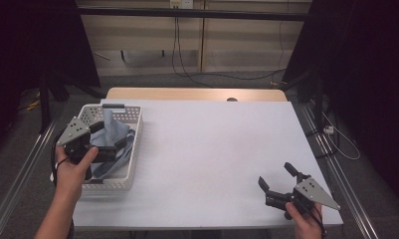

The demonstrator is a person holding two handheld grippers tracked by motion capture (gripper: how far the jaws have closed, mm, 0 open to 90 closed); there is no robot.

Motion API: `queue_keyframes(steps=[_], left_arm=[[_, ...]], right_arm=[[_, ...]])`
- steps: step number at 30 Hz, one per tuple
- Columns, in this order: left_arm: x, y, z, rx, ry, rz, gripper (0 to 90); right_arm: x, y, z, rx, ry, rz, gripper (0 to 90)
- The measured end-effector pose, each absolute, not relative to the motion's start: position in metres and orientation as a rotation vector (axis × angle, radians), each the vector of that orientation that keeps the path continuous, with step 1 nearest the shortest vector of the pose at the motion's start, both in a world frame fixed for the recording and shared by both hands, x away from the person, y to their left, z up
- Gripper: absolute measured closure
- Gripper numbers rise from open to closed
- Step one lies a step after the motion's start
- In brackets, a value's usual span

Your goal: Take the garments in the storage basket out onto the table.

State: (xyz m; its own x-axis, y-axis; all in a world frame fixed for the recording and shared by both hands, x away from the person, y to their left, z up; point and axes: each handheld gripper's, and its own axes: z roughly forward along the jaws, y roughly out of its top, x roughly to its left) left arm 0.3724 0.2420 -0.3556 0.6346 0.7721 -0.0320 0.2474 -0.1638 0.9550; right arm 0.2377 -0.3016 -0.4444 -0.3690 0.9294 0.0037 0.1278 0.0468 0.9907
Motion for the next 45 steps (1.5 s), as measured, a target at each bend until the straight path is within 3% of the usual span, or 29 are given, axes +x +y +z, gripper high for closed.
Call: queue_keyframes(steps=[45], left_arm=[[0.427,0.276,-0.389,1.849,1.058,0.552,3.2]], right_arm=[[0.237,-0.302,-0.445,1.087,1.612,1.402,1.3]])
